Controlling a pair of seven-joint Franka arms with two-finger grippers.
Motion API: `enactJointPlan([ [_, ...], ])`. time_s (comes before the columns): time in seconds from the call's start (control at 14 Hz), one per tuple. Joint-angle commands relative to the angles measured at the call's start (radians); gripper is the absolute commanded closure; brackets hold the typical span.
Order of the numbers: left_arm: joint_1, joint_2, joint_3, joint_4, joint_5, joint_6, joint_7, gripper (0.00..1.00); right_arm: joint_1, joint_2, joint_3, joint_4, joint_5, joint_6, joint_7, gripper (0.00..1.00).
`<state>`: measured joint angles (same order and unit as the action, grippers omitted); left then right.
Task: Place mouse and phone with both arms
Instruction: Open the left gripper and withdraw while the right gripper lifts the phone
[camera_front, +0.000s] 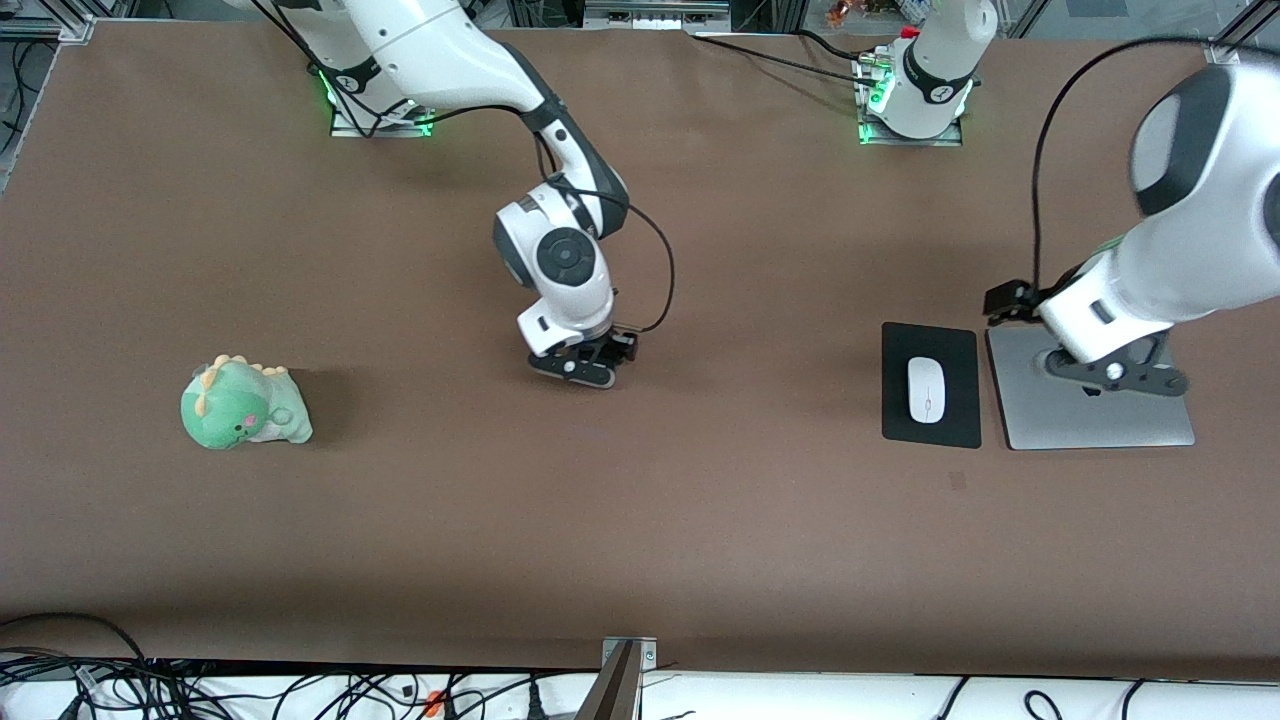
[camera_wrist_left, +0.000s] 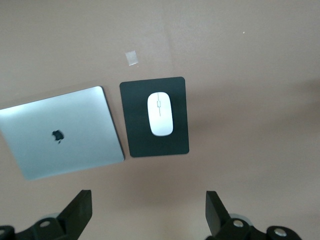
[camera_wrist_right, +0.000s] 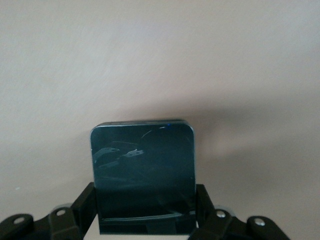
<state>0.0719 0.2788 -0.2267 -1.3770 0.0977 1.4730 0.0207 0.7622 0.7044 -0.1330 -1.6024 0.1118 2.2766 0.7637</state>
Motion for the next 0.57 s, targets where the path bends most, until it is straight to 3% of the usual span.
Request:
enactJointPlan([
  [0.0, -0.001, 0.027, 0.001, 0.142, 0.017, -0.074, 0.005, 0.0, -0.078, -0.087, -0.028, -0.031, 0.008, -0.115, -0.237, 0.61],
  [0.14, -0.029, -0.033, 0.013, 0.122, 0.013, -0.059, -0.002, 0.0, -0.138, -0.118, -0.046, -0.068, 0.009, -0.14, -0.395, 0.6],
  [0.21, -0.049, -0.068, 0.061, 0.09, 0.01, -0.05, -0.004, 0.0, -0.18, -0.129, -0.048, -0.092, 0.011, -0.138, -0.471, 0.6],
  [0.36, -0.13, -0.194, 0.186, -0.076, -0.038, 0.073, -0.002, 0.0, -0.263, -0.131, -0.048, -0.128, 0.012, -0.126, -0.587, 0.6],
  [0.5, -0.141, -0.298, 0.214, -0.239, -0.07, 0.177, -0.005, 0.0, -0.341, -0.123, -0.048, -0.161, 0.014, -0.083, -0.667, 0.59],
])
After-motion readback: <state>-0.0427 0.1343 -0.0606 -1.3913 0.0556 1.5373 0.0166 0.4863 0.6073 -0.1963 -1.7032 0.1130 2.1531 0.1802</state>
